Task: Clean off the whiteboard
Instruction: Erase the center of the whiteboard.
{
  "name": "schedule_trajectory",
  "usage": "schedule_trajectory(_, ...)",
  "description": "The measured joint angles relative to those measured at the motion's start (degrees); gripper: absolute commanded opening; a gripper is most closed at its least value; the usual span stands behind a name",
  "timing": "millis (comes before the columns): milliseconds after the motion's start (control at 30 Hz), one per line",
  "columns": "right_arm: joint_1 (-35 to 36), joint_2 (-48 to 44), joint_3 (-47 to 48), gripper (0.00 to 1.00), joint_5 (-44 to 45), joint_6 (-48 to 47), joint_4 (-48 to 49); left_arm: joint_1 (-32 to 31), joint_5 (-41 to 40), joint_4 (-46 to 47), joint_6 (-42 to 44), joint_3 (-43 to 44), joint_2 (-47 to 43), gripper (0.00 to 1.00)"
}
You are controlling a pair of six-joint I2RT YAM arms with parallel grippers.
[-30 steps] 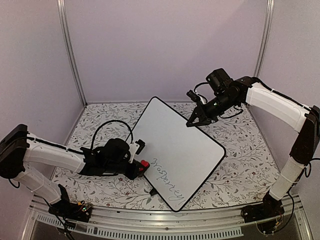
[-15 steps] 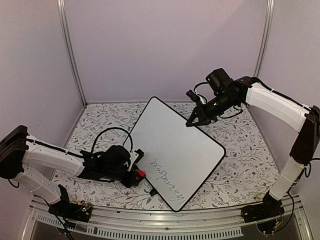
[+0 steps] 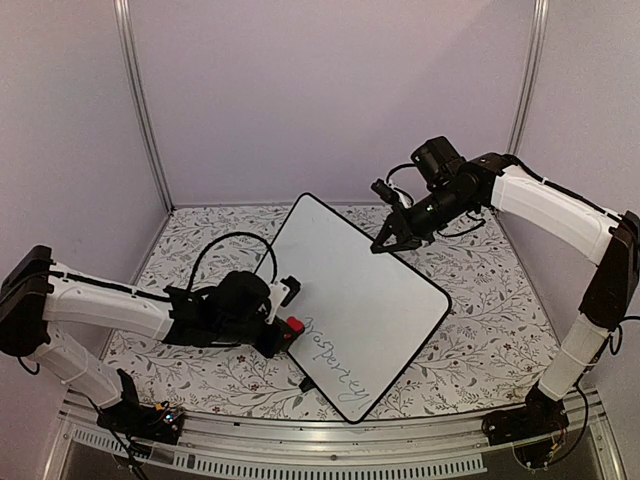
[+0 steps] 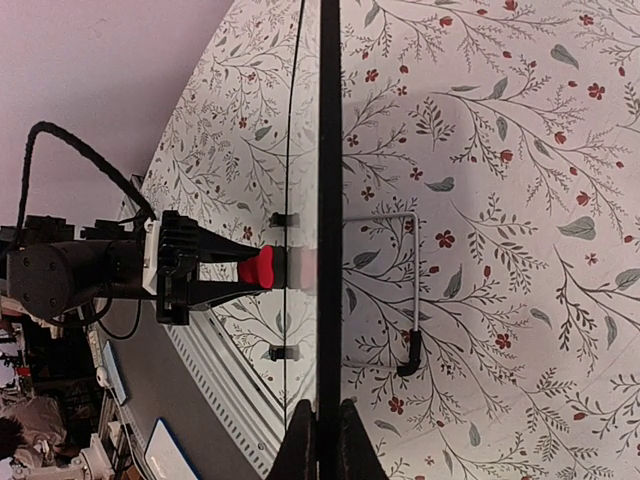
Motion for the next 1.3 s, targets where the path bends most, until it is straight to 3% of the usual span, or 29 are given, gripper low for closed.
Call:
schedule_trajectory(400, -0.5, -0.55, -0.02, 0.0, 1.62, 0.55, -0.81, -0.02, -0.68, -4.83, 3.89, 8.2, 5.4, 0.0)
schedule_trajectory(633, -0.52, -0.55, -0.02, 0.0, 1.51, 0.55, -0.79, -0.02, -0.63, -3.04, 5.05, 10.6, 5.53, 0.0)
schedule_trajectory(1067, -0.52, -0.52, -0.02, 0.0, 1.42, 0.55, -0.76, -0.02, -0.52, -2.4, 5.44, 10.6, 5.75, 0.0)
schedule_trajectory(1300, -0.5, -0.42, -0.02, 0.0, 1.16, 0.5, -0.57, -0.02, -0.13, 1.53, 3.52, 6.38, 4.22, 0.0)
